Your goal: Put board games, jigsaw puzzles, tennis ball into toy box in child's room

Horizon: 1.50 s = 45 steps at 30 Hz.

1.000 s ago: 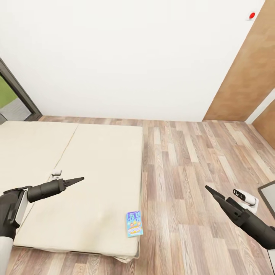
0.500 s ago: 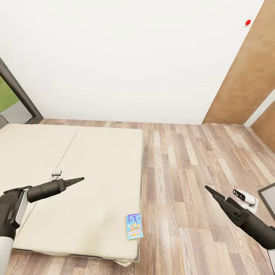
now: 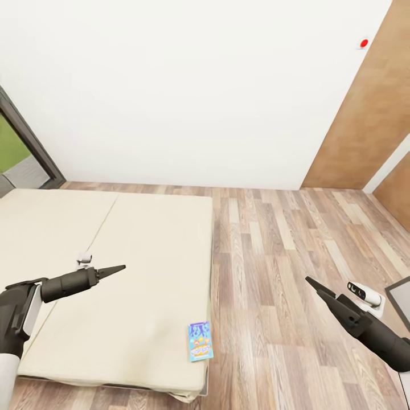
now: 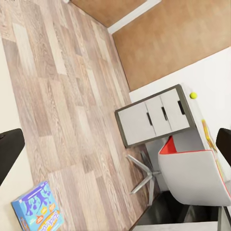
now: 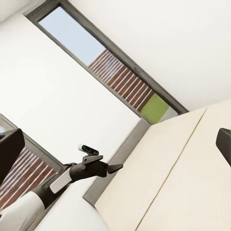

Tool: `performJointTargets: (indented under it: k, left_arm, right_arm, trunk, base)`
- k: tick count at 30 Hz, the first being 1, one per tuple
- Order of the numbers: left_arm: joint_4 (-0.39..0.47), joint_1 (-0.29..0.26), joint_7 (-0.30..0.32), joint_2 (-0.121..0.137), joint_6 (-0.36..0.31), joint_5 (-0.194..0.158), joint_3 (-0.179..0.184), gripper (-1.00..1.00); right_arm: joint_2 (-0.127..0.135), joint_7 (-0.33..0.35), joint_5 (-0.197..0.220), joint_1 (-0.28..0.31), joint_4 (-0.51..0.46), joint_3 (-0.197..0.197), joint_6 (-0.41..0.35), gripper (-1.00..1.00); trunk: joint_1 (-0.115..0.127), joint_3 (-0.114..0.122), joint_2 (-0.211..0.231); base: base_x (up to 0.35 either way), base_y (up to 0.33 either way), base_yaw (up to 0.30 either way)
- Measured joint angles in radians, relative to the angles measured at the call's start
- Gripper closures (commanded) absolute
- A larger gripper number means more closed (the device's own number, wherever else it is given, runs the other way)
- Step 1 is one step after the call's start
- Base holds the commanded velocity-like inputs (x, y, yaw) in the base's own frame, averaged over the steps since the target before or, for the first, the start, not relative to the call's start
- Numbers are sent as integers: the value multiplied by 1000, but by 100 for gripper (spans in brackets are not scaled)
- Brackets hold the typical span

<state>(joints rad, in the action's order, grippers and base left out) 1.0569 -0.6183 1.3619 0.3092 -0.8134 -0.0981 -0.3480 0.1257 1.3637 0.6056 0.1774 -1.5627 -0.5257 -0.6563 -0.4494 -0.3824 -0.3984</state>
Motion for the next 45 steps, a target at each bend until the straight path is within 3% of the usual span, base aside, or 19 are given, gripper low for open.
performJointTargets:
  k: [45]
  left_arm:
    - [0, 2, -2, 0, 0, 0, 0, -100]
  right_arm:
    - [-1, 0, 1, 0, 1, 0, 0, -100]
  trunk:
    - [0, 75, 0]
  base:
    - [0, 0, 0]
